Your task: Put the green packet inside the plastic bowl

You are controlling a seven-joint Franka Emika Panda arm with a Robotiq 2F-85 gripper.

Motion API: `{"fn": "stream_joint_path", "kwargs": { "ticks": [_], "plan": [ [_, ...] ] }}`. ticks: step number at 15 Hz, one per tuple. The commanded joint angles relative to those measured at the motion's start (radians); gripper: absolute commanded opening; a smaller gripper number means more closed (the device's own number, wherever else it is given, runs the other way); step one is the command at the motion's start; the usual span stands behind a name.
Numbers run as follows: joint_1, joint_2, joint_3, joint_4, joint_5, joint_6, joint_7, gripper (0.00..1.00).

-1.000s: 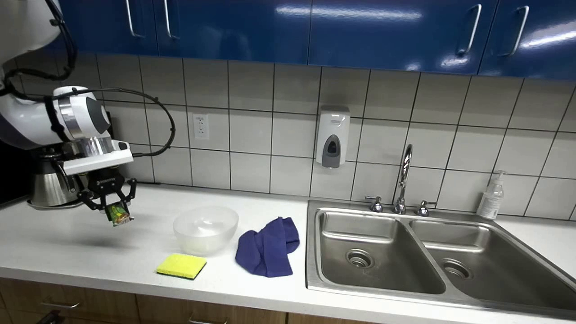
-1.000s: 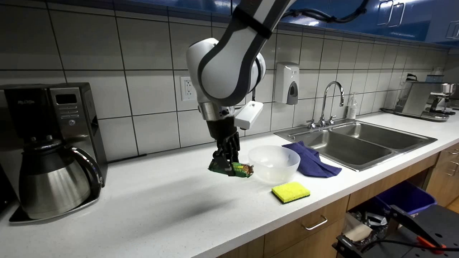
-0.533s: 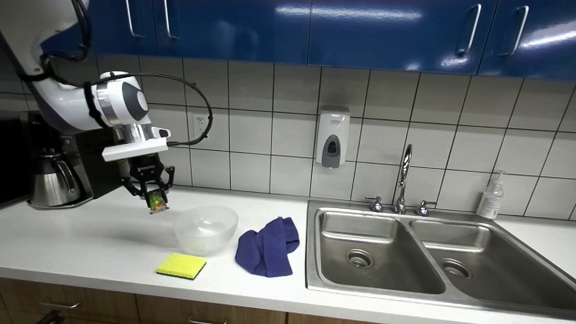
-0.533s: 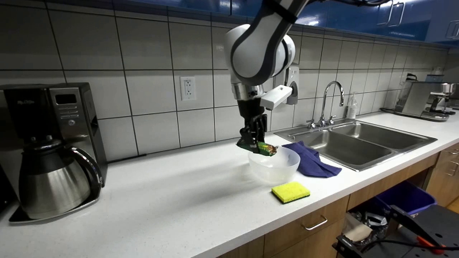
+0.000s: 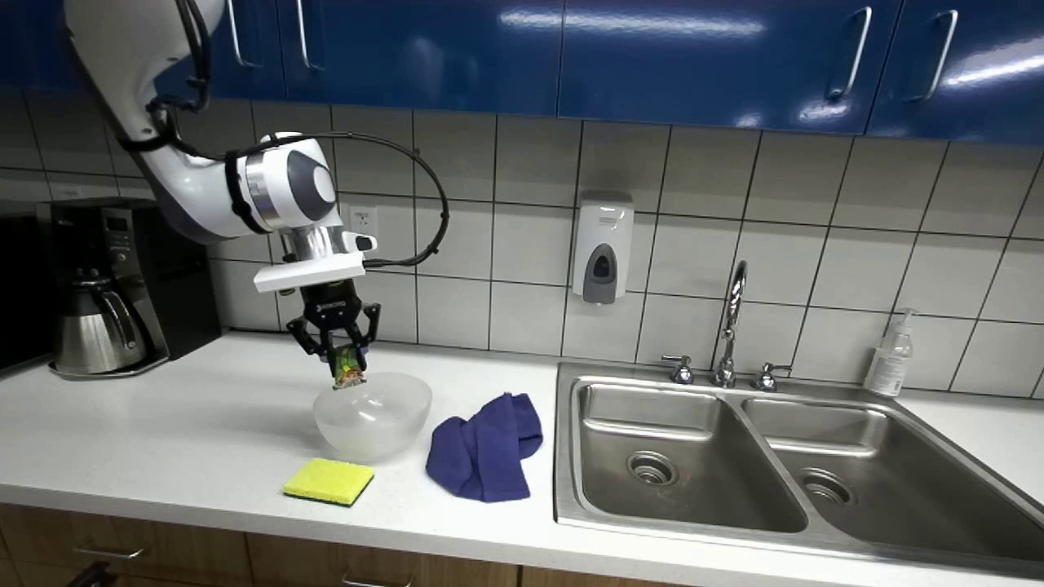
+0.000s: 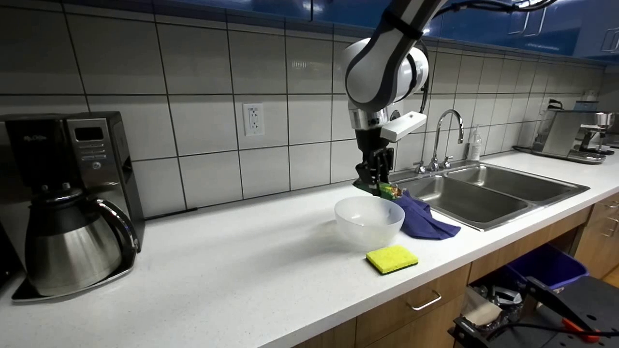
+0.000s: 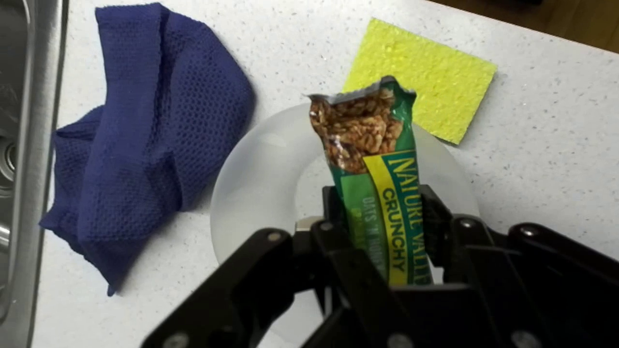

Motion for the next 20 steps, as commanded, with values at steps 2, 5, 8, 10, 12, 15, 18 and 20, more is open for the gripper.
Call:
{"fn": "stream_joint_path", "kwargs": {
  "ticks": [2, 5, 8, 10, 12, 15, 18, 20],
  "plan": [
    [-0.028, 0.093, -0.012, 0.086, 0.045, -0.01, 0.033, 0.16],
    [-0.035, 0.179, -0.02, 0.152, 0.08, -0.014, 0.055, 0.16],
    [-0.035, 0.257, -0.026, 0.216, 0.11, -0.014, 0.083, 0.16],
    [-0.035, 0.302, -0.03, 0.256, 0.129, -0.013, 0.098, 0.16],
    [-0.036, 0.333, -0.029, 0.29, 0.151, -0.025, 0.106, 0.4],
    [-0.036, 0.349, -0.025, 0.305, 0.18, -0.029, 0.113, 0.74],
    [-0.039, 0.302, -0.016, 0.252, 0.209, -0.003, 0.11, 0.95],
    [-0.031, 0.251, -0.015, 0.199, 0.219, 0.013, 0.118, 1.0]
  ]
}}
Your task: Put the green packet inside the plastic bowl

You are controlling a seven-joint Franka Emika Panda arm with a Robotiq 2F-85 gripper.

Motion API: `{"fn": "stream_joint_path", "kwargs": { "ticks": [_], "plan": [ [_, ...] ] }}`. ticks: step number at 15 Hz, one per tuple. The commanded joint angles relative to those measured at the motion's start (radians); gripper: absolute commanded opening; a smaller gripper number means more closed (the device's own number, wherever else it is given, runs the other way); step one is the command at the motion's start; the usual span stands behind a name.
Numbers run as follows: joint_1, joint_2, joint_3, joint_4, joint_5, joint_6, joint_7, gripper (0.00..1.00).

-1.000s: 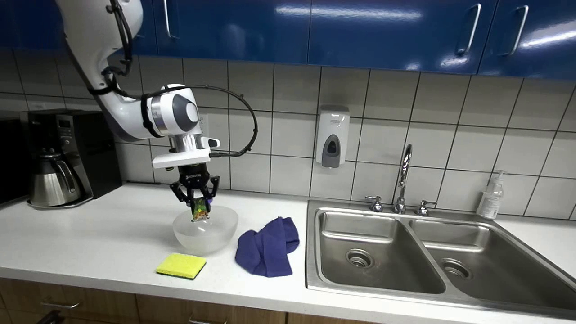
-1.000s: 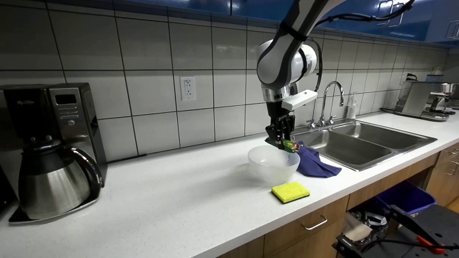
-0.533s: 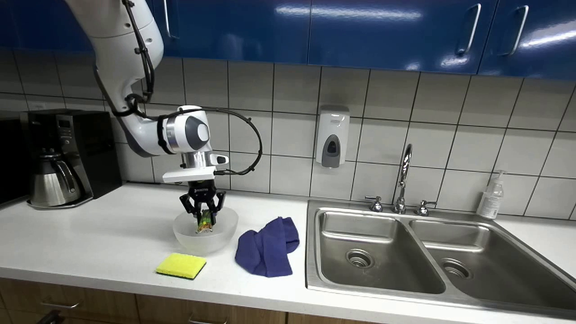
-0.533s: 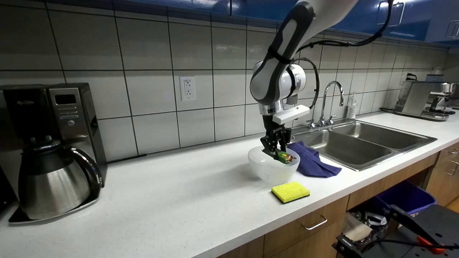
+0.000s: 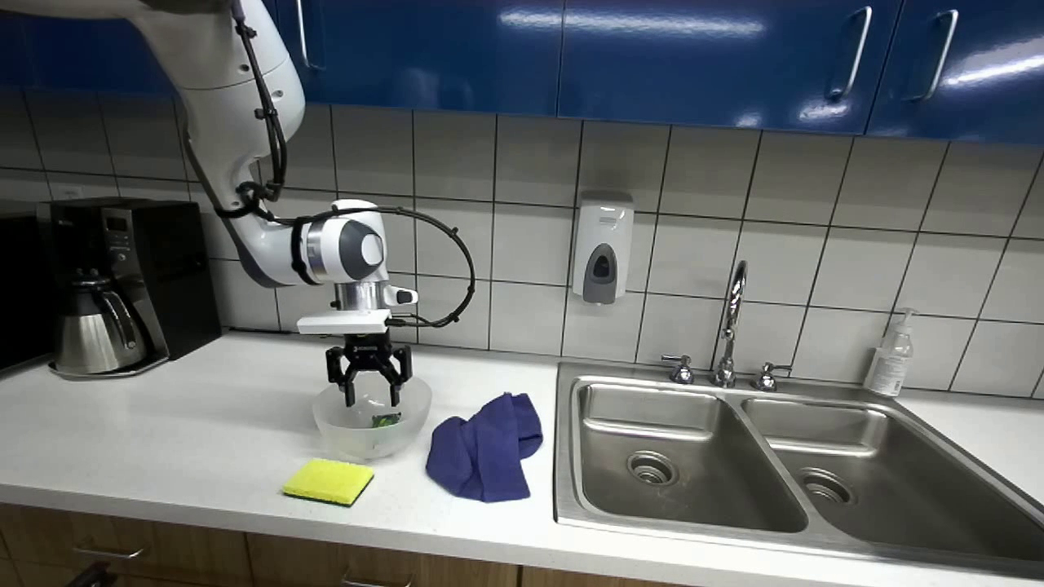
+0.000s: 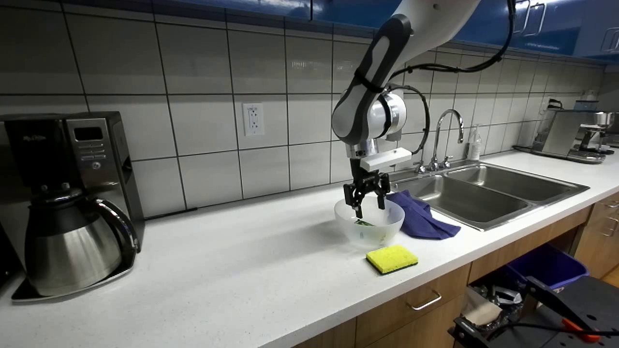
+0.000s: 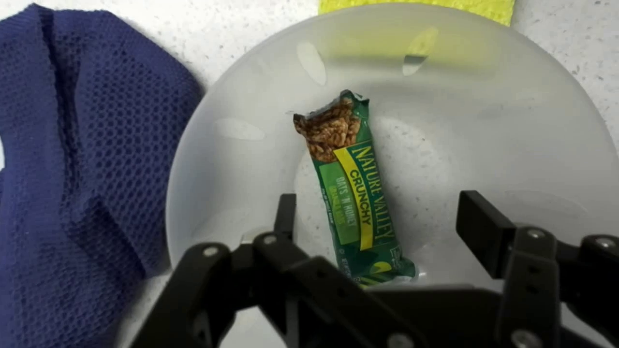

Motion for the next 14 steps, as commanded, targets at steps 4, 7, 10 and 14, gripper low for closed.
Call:
{"fn": "stream_joint_path", "kwargs": {
  "ticks": [4, 7, 10, 14],
  "plan": [
    [0.023, -0.224, 0.015, -0.225, 0.019, 0.054, 0.054, 1.0],
    [0.039, -0.331, 0.019, -0.344, 0.017, 0.081, 0.097, 1.0],
    [0.053, -0.443, 0.025, -0.479, 0.014, 0.11, 0.142, 1.0],
    [0.066, -0.572, 0.041, -0.643, 0.013, 0.149, 0.213, 1.0]
  ]
}}
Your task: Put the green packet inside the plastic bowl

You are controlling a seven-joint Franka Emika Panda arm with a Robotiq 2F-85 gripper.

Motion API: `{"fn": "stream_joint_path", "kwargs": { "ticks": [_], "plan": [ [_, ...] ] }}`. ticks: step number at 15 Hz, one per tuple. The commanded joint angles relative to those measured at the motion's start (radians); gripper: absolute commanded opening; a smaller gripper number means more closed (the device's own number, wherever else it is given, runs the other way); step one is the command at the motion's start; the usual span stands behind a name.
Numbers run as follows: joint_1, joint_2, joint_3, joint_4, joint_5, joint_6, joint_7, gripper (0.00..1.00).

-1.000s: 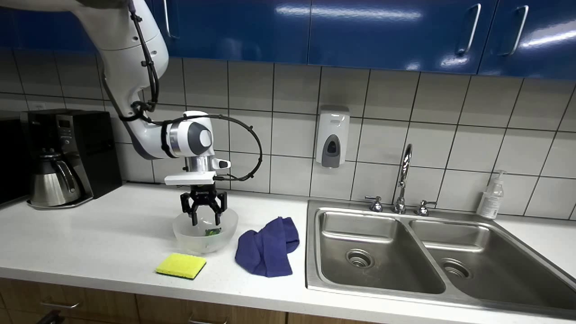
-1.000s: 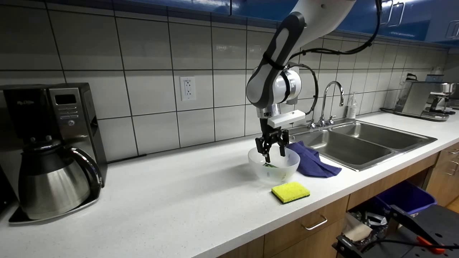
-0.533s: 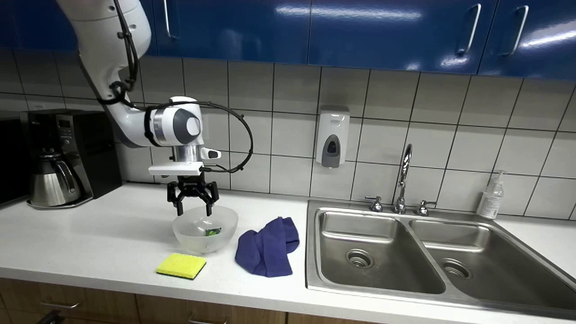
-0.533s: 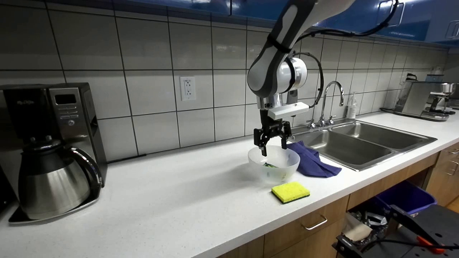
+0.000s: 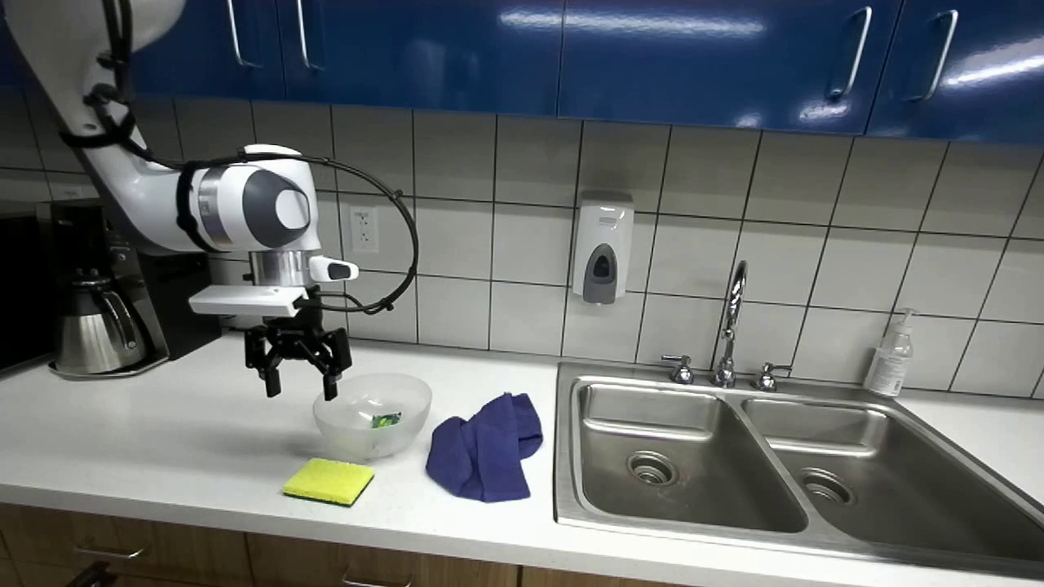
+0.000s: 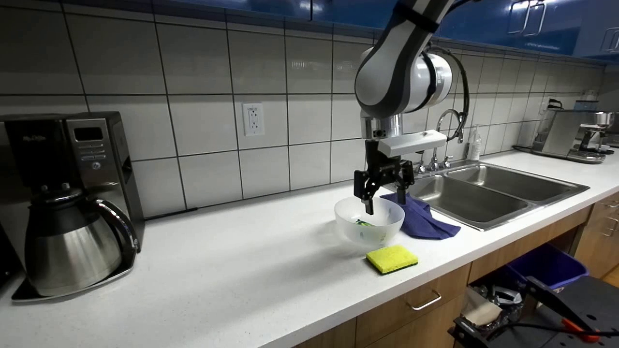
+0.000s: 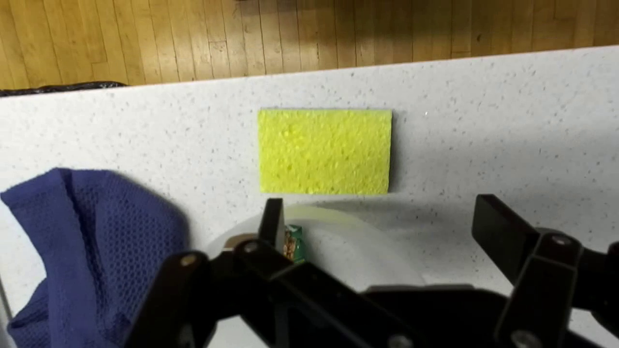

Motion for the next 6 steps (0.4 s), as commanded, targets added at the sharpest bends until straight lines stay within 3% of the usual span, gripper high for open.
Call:
{"fn": "stream_joint_path", "kwargs": {
  "ticks": [1, 3, 4, 6],
  "plan": [
    [0.007, -0.165, 0.025, -0.187, 0.004, 0.053, 0.093, 1.0],
    [0.01, -0.224, 0.046, -0.259, 0.029, 0.058, 0.138, 1.0],
    [-0.008, -0.121, 0.04, -0.158, 0.006, 0.033, 0.083, 1.0],
    [-0.008, -0.168, 0.054, -0.214, 0.013, 0.041, 0.11, 1.0]
  ]
}}
